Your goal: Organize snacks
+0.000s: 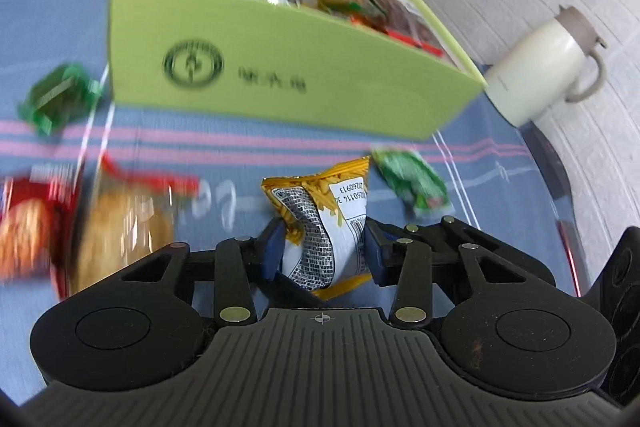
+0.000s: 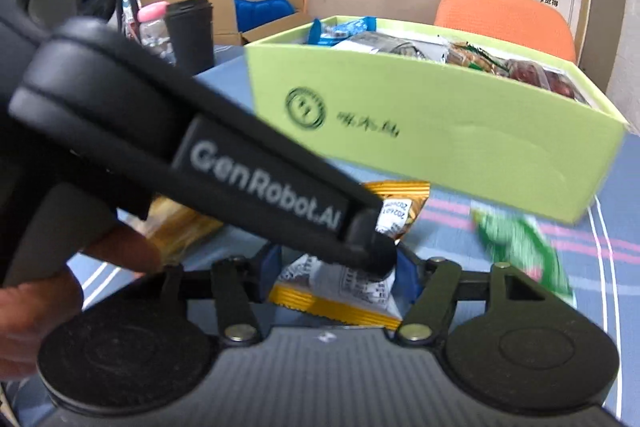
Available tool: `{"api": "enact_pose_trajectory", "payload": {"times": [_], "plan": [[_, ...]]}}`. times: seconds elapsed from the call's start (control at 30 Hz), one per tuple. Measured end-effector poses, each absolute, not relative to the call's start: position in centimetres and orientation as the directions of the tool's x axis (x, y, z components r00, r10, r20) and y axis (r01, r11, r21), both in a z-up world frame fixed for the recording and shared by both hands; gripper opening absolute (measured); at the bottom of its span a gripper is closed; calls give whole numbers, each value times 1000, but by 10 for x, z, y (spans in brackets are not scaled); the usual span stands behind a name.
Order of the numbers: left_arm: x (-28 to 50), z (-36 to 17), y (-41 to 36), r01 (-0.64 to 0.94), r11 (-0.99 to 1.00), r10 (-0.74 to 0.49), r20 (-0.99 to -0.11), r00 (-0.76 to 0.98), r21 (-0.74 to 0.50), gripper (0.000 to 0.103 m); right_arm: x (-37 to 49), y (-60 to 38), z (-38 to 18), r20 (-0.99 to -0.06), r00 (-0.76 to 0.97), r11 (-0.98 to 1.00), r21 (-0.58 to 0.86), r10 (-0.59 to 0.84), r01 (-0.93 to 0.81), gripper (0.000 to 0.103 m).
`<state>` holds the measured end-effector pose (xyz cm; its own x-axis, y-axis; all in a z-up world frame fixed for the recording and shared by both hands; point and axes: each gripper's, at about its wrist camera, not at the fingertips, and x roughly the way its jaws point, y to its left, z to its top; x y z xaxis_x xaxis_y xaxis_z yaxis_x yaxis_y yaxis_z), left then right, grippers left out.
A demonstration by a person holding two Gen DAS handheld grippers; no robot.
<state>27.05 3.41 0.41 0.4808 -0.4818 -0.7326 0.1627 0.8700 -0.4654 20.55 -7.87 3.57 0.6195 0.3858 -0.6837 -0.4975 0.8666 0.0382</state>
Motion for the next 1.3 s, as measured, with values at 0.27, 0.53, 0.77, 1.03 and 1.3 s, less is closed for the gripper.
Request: {"api": "enact_pose_trajectory", "payload": {"times": [0.27,0.53,0.77,1.03,1.3], "plan": [[210,5,27,184,867,-488,-714,502,-463,32,154,-73,33,-674,630,879,60,385,-473,95],[190,19,50,123,871,-449,-671,590,-476,72,147,-80,36,-647,645,893,132,406,-429,95],[193,20,42,151,871,-463,-675,575,-468,63,139,-101,52,-628,665,885,86,405,-458,94],[208,8,33,150,880,-454,-704,547,-451,56,153,-96,48,-665,633,874,60,395,-482,91],[209,4,31,189,859,-499,-694,520,-476,12,155,-90,42,-658,643,866,29,392,-499,63]]}}
